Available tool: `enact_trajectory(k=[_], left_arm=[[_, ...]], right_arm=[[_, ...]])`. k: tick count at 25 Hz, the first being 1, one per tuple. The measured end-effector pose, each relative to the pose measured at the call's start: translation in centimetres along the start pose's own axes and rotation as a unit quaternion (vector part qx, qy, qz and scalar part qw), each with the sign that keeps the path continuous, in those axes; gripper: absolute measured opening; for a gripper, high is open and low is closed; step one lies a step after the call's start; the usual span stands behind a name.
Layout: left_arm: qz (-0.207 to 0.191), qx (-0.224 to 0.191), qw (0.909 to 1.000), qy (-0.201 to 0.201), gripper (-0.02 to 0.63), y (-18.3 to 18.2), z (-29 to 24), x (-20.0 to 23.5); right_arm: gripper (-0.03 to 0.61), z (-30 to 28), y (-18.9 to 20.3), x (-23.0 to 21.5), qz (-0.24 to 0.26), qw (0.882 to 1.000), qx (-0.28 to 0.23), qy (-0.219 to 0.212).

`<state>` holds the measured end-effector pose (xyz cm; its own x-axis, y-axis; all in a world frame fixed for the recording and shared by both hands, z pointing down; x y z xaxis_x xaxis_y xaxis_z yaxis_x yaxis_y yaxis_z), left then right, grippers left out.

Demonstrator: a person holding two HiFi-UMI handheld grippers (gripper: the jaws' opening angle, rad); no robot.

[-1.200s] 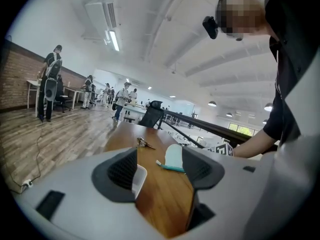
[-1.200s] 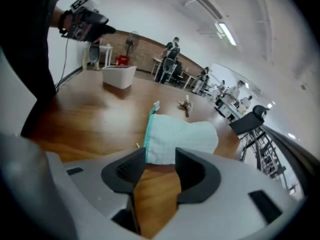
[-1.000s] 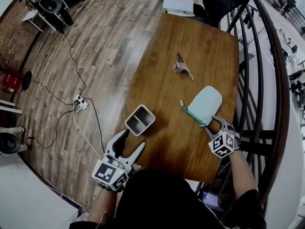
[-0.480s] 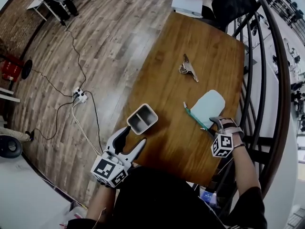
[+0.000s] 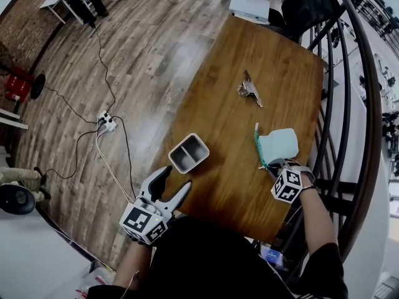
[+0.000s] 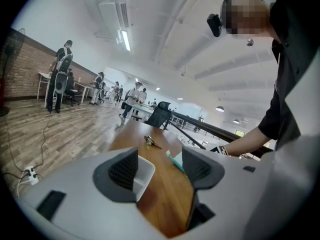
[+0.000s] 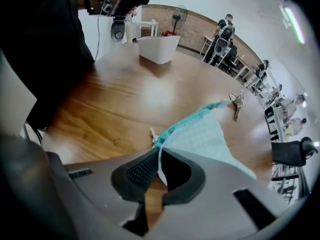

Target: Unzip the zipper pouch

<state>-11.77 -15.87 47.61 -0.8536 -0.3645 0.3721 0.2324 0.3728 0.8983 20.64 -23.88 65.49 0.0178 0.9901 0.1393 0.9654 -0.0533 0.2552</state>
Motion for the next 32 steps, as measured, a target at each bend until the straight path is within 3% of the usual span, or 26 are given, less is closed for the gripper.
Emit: enact_trajectory(k=[8, 13, 18, 20, 24, 29, 32], left_arm=[[-0.012, 0.007, 0.9997, 0.021, 0.275, 0.3, -0.4, -1.4], [-0.027, 0.022, 0.9986, 0.04, 0.275, 1.7, -0.5, -2.3], [-0.028, 0.044, 0.9957, 0.077, 0.275, 2.7, -1.5, -3.7], [-0.022, 0.067, 0.9899, 0.123, 0.272, 3.8, -2.2, -5.3], [-0.009, 0.12, 0.9686, 0.217, 0.257, 6.7, -3.8, -8.4], [-0.019, 0.15, 0.9542, 0.258, 0.193, 8.9, -4.9, -10.0], [-0.013, 0.169, 0.948, 0.269, 0.192, 10.2, -5.8, -10.4]], right_arm=[[0.002, 0.4, -3.6, 4.0, -0.111, 0.99, -0.087, -0.026], [0.0, 1.1, -5.0, 6.5, -0.128, 0.983, -0.126, -0.022], [0.0, 3.8, -7.3, 6.2, -0.176, 0.964, -0.2, 0.008], [0.0, 4.8, -8.0, 6.2, -0.197, 0.953, -0.229, 0.016], [0.0, 6.8, -9.5, 6.5, -0.224, 0.935, -0.274, 0.027], [0.0, 8.9, -11.1, 6.5, -0.246, 0.915, -0.317, 0.038], [0.0, 9.7, -11.6, 6.7, -0.261, 0.905, -0.334, 0.042]])
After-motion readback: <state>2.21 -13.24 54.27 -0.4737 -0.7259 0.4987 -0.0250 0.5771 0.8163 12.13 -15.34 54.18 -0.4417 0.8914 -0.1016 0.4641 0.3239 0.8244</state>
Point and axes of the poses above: the fingertips, and each gripper's own axes: z backward along the fingers, x to its left, y out of its underside, the point moved 3 cm from there along z, backward along the fingers, and after that the axes turned 4 degrees about -x, right-handed, at the moved point
